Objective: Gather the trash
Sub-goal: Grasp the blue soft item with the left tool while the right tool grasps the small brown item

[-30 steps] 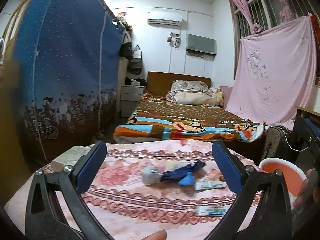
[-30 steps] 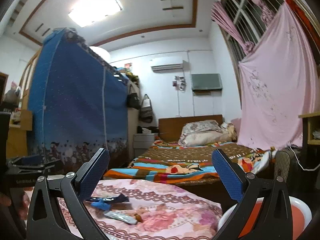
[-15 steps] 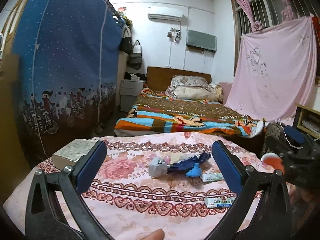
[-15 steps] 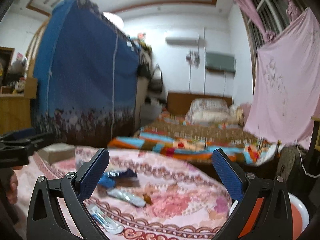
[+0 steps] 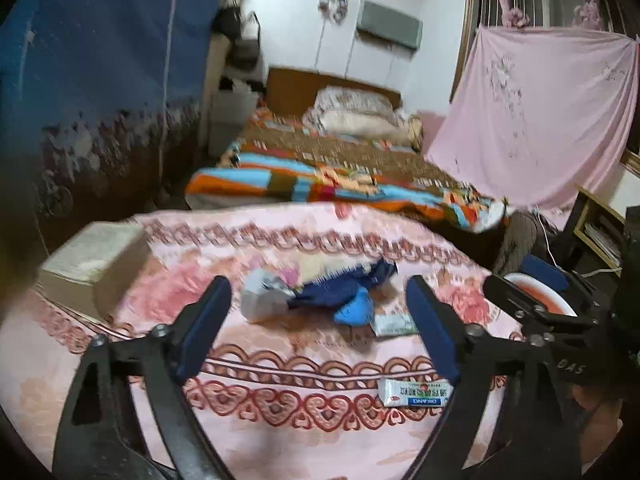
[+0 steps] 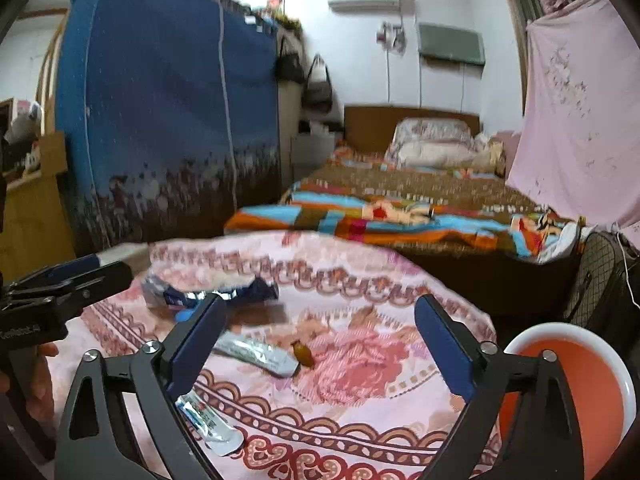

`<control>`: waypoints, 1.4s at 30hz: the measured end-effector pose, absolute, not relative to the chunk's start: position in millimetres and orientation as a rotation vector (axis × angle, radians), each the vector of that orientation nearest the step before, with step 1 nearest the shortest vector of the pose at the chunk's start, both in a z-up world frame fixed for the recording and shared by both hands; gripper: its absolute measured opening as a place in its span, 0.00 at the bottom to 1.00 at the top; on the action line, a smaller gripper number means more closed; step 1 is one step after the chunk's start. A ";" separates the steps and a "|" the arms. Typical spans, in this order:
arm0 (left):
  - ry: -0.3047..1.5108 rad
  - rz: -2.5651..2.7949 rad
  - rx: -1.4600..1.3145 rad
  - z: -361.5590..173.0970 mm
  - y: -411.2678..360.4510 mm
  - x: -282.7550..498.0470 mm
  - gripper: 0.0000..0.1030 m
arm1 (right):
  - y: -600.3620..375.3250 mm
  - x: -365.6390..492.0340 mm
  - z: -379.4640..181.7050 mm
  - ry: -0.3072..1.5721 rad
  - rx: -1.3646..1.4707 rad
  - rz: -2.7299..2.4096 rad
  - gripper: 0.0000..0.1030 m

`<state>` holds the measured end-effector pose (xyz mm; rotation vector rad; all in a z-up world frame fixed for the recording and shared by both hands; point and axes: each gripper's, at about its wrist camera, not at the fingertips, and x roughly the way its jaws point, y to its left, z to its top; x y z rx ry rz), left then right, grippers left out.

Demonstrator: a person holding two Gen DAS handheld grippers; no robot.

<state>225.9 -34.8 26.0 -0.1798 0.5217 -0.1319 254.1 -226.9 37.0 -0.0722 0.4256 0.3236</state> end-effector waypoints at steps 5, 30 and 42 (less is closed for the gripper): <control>0.629 -0.198 -0.253 12.1 -38.8 246.8 0.45 | -216.3 272.3 23.5 0.549 -0.107 0.337 0.79; 0.792 -0.231 -0.286 -11.9 -51.5 278.1 0.15 | -222.7 308.6 -6.3 0.830 0.027 0.458 0.15; 0.621 -0.263 -0.270 11.0 -50.5 241.0 0.15 | -225.4 283.9 16.5 0.648 0.006 0.455 0.15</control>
